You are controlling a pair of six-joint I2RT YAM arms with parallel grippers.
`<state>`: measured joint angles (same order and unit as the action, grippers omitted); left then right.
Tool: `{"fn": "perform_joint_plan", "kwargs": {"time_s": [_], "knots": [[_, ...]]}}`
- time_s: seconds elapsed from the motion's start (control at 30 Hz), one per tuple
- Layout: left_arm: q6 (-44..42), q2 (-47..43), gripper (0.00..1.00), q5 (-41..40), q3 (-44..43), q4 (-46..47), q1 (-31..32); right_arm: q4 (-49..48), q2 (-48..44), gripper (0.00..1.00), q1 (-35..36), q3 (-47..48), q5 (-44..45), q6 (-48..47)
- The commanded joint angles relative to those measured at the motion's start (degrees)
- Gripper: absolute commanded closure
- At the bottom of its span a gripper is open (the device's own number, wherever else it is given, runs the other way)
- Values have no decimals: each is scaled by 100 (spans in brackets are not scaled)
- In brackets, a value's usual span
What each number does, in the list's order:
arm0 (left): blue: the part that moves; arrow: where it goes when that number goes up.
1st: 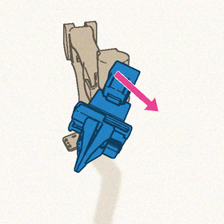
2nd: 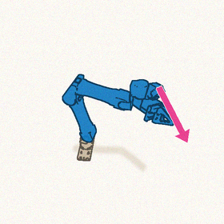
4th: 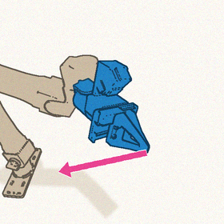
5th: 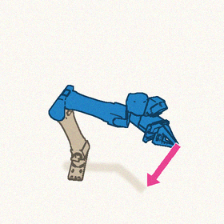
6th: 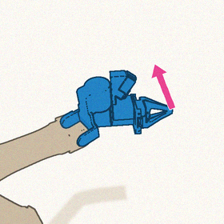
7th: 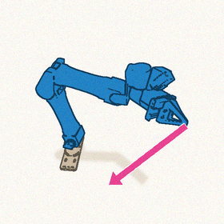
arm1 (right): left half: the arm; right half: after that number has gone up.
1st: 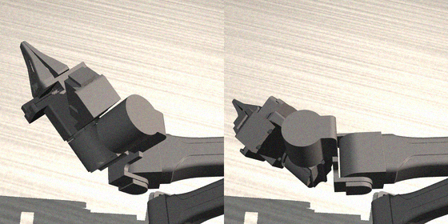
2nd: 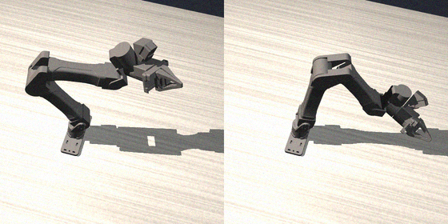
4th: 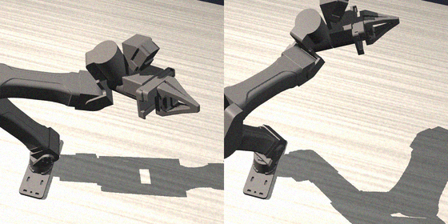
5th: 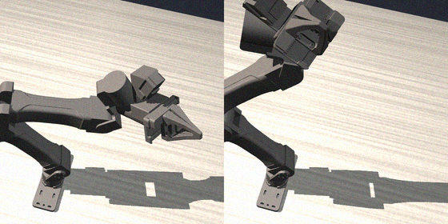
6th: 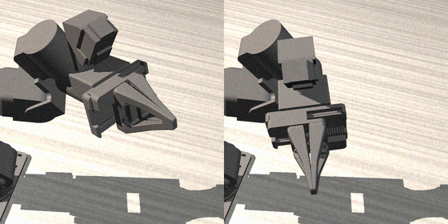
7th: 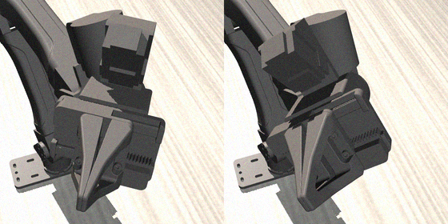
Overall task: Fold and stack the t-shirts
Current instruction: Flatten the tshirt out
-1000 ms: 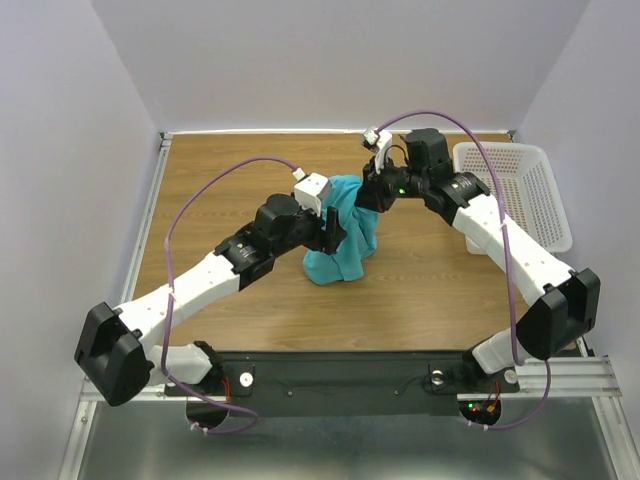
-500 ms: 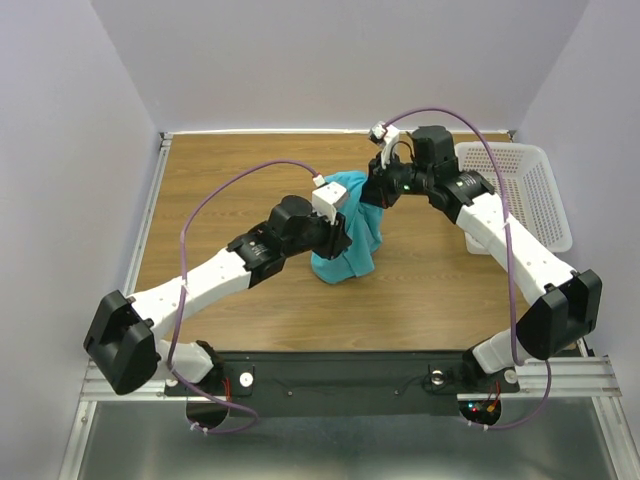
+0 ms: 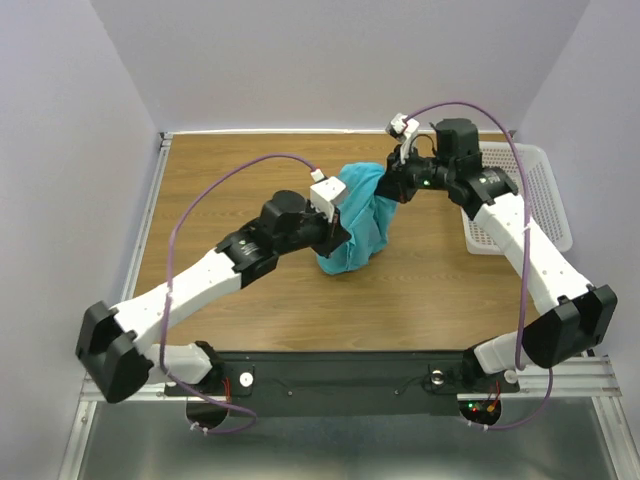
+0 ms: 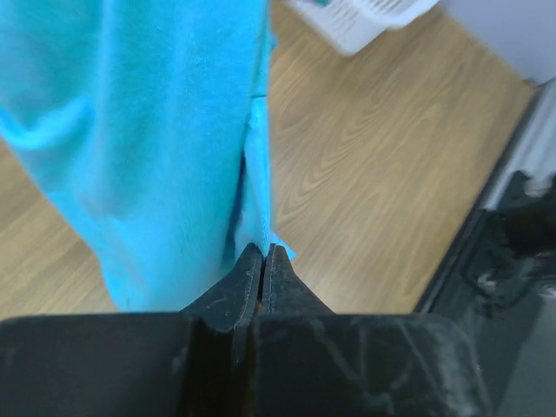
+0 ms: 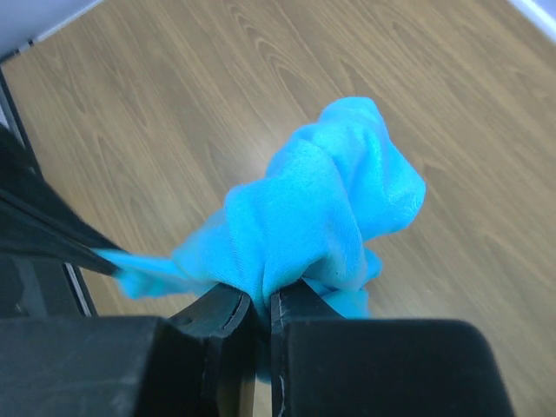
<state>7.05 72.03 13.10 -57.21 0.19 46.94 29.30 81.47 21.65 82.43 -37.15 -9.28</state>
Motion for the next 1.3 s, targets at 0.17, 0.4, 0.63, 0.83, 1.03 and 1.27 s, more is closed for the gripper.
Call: {"fn": "perform_joint_plan", "kwargs": {"time_s": [0.17,0.4,0.63,0.83,1.03,1.27], "knots": [[-72,-1490,100,1370,-1397,-335,52,2403,-395,99,-459,2484,-855,-2316],[-2,-2026,100,-60,-1039,-379,-53,1713,0,99,-618,2489,-1409,-1447],[367,-1719,100,-1775,-291,-554,-1334,788,1562,100,5,2083,-893,-479],[403,-913,100,-1881,324,-125,-2794,788,4014,56,700,3785,610,188],[376,477,100,-2127,89,499,-3849,770,4290,32,665,4221,1772,50],[245,1734,100,-1917,-816,570,-4351,357,3070,29,560,1798,792,-346]]}}
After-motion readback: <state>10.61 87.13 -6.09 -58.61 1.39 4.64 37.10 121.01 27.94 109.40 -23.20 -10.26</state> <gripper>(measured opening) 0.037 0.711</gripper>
